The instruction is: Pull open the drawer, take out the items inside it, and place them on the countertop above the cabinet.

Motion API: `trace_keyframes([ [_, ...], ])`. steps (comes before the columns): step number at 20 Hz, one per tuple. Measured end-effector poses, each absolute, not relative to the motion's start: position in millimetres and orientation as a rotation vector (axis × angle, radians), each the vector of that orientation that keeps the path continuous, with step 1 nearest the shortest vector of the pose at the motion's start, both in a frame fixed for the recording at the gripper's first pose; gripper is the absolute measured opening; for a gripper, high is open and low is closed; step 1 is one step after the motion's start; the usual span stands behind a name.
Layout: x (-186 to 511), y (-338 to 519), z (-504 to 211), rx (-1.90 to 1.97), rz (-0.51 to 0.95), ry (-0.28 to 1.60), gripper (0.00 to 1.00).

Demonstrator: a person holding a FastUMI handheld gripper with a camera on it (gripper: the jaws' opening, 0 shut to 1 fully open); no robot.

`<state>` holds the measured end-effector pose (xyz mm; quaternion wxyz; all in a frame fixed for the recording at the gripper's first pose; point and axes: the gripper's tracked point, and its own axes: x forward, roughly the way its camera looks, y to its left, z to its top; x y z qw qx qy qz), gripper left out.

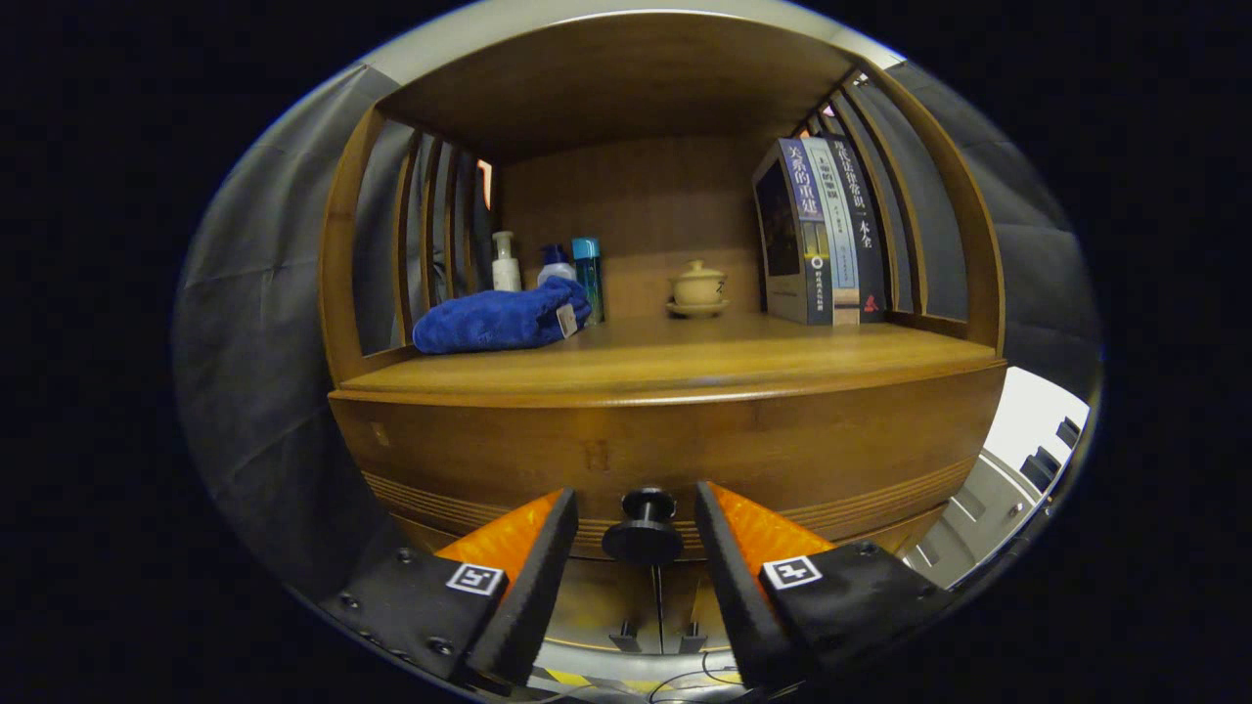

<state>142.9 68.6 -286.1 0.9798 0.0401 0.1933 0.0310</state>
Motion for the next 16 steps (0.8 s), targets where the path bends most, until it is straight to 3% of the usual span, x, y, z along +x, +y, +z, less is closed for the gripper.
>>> trace_keyframes([
  [5,152.1,64.3,-293.1,0.041,0.04,0.41,0.53],
  [8,145.6,65.6,-293.2,0.035,0.077,0.436,0.43],
  [16,97.0,67.0,-285.6,-0.062,0.126,0.469,0.43],
])
